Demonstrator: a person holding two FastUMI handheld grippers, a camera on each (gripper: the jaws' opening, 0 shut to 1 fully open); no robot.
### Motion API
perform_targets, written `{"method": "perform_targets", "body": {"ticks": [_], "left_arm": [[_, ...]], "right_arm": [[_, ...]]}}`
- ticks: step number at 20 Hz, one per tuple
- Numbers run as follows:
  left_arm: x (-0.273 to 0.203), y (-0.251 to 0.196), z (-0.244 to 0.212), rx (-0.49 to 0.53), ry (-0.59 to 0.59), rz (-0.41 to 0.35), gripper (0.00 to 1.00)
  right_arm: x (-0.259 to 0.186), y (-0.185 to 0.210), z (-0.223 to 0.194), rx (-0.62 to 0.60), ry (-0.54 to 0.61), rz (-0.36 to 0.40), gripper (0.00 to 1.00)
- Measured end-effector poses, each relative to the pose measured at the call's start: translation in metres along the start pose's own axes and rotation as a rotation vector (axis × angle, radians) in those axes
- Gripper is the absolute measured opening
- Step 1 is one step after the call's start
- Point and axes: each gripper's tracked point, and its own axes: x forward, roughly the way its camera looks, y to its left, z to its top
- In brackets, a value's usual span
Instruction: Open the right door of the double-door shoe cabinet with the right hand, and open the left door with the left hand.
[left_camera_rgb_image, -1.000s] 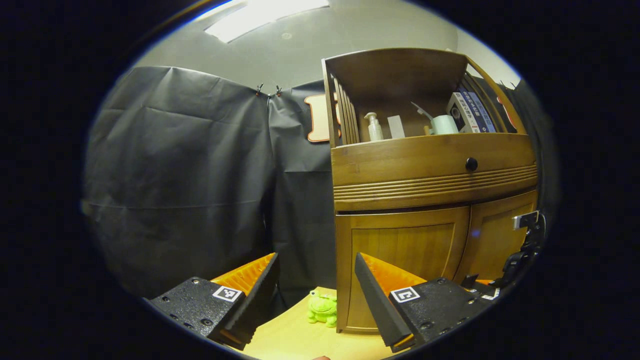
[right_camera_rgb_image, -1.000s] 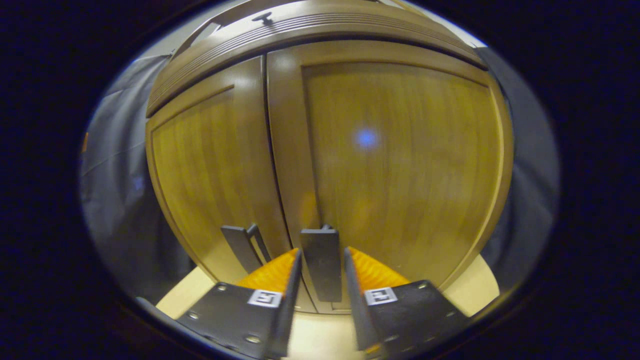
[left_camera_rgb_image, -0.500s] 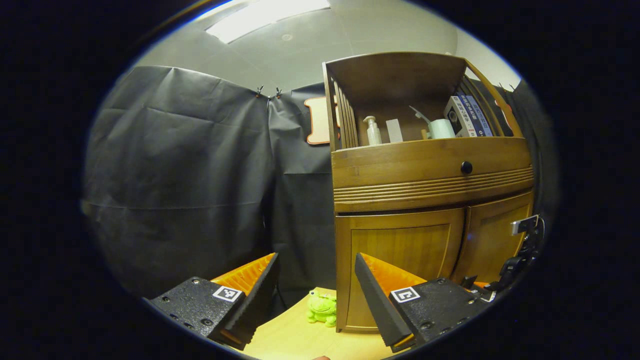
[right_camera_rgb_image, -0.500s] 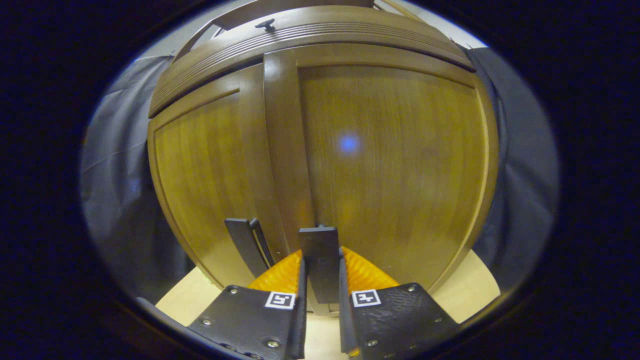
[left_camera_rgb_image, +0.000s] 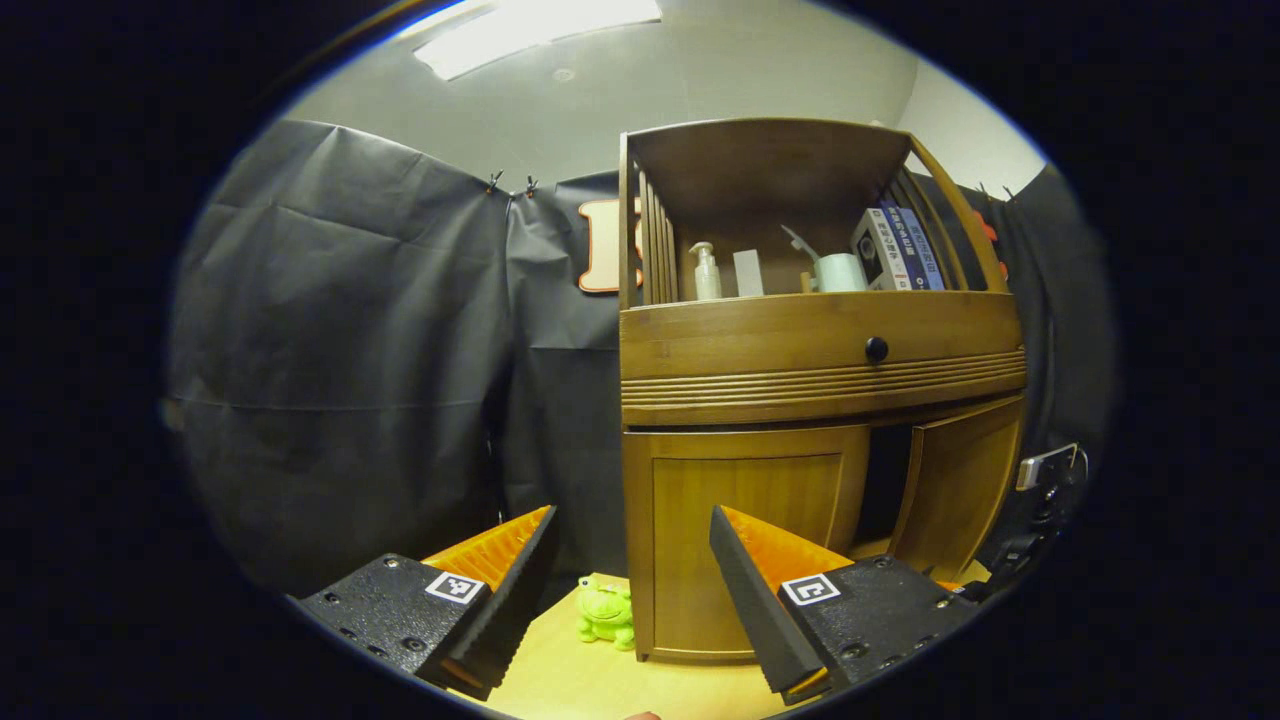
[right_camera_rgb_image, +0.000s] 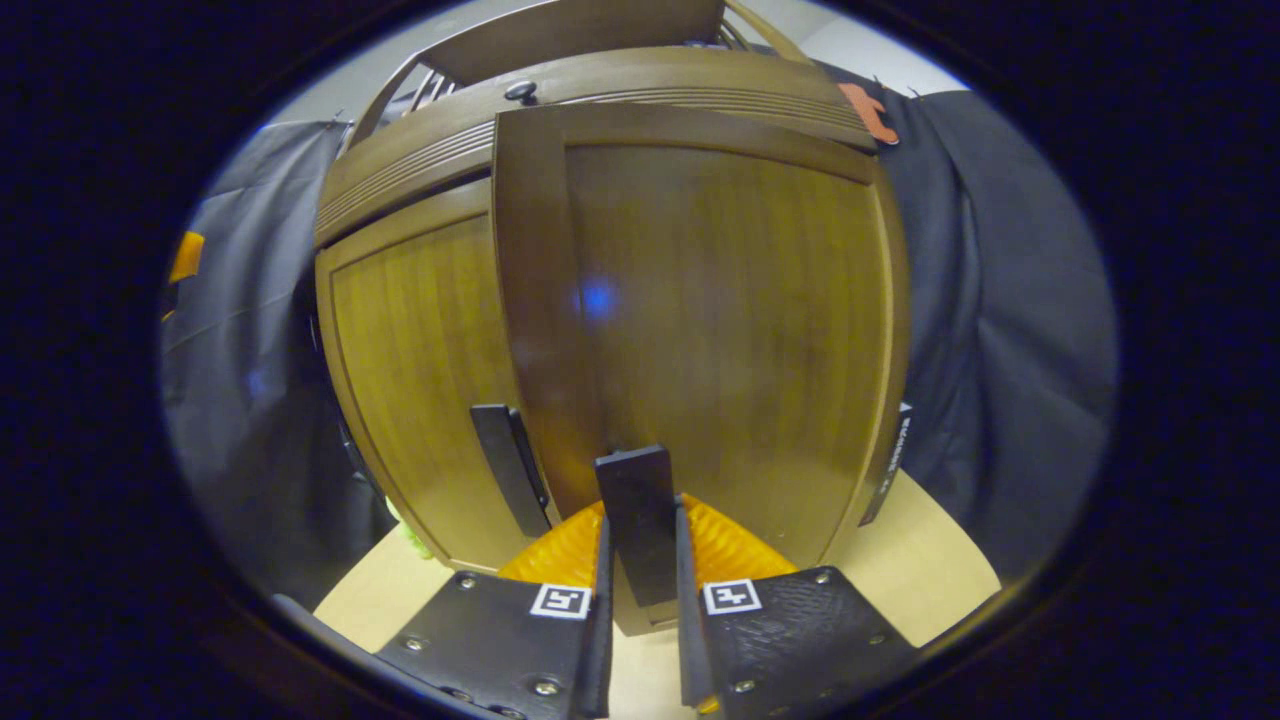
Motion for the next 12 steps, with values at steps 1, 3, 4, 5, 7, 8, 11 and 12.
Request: {"method": "perform_targets", "body": {"ticks": [1, 3, 4, 5, 7, 8, 11, 12], "left_arm": [[-0.002, -0.003, 0.000, -0.001, 0.001, -0.011, 0.93], [-0.005, -0.010, 0.000, -0.004, 0.000, -0.033, 0.87], [-0.006, -0.013, 0.000, -0.007, 0.000, -0.045, 0.93], [-0.007, -0.017, 0.000, -0.009, 0.000, -0.056, 0.87], [-0.007, -0.025, 0.000, -0.014, -0.002, -0.081, 0.87], [-0.007, -0.030, -0.001, -0.014, 0.001, -0.094, 0.92], [-0.009, -0.043, 0.000, -0.017, 0.001, -0.133, 0.87], [-0.009, -0.048, -0.001, -0.017, 0.000, -0.144, 0.87]], "right_arm": [[0.000, -0.001, 0.000, 0.004, -0.001, -0.006, 0.27], [0.000, -0.001, -0.002, 0.014, 0.002, -0.016, 0.27], [0.000, -0.001, -0.002, 0.020, 0.002, -0.021, 0.27], [0.000, -0.001, -0.002, 0.022, 0.003, -0.026, 0.27], [0.000, -0.003, -0.001, 0.024, 0.003, -0.037, 0.27], [-0.001, -0.003, 0.000, 0.028, 0.005, -0.042, 0.27], [-0.001, -0.003, 0.000, 0.040, 0.005, -0.057, 0.27], [0.007, -0.006, -0.001, 0.038, 0.010, -0.057, 0.22]]}}
